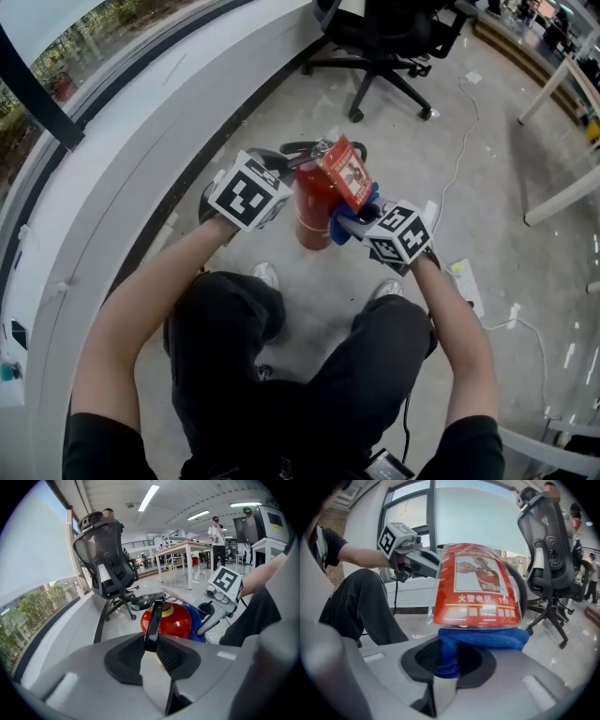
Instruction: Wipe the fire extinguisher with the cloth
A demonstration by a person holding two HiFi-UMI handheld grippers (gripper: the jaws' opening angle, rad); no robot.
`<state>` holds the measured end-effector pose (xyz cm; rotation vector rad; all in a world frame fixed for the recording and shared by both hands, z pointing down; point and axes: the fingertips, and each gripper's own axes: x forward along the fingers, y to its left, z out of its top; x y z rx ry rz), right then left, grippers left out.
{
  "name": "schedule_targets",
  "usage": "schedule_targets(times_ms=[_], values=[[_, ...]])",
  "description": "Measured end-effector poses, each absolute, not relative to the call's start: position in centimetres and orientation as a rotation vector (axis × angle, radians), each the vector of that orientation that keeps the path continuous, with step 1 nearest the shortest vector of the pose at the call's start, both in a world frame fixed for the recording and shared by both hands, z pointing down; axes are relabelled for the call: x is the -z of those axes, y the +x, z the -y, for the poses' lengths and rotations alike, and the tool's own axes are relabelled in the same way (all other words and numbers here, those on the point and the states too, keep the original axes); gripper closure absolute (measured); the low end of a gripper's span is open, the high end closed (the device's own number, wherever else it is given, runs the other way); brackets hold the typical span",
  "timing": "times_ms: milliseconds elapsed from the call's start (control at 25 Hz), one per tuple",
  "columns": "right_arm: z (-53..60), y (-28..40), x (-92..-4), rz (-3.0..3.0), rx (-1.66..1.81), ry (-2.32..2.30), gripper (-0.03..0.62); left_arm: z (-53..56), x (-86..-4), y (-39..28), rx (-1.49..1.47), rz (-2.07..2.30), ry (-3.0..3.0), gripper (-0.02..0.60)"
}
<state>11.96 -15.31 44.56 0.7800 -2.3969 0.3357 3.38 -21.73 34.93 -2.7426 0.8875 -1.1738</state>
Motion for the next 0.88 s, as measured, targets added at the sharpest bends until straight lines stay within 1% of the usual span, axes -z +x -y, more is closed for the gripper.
schedule_targets(times_ms=[280, 520, 600, 880], values=[[13.8, 6.7, -45.1, 2.465, -0.265, 0.628, 0.526, 24.7, -34.6, 0.4, 1.072, -0.97, -2.728, 0.485], [14.5, 8.8, -43.4, 2.518, -0.275, 0.746, 0.526, 23.2, -34.7, 0.0, 0.957, -1.095, -2.884, 0.467], [14.9, 9.5, -41.8, 2.551, -0.266, 0.786, 0.526, 22.7, -34.5, 0.0, 0.933, -1.152, -2.915, 0.423], [15.3, 9.8, -36.4, 2.667, -0.221, 0.888, 0.526, 20.5, -35.3, -1.5, 0.992, -1.233, -2.896, 0.418]])
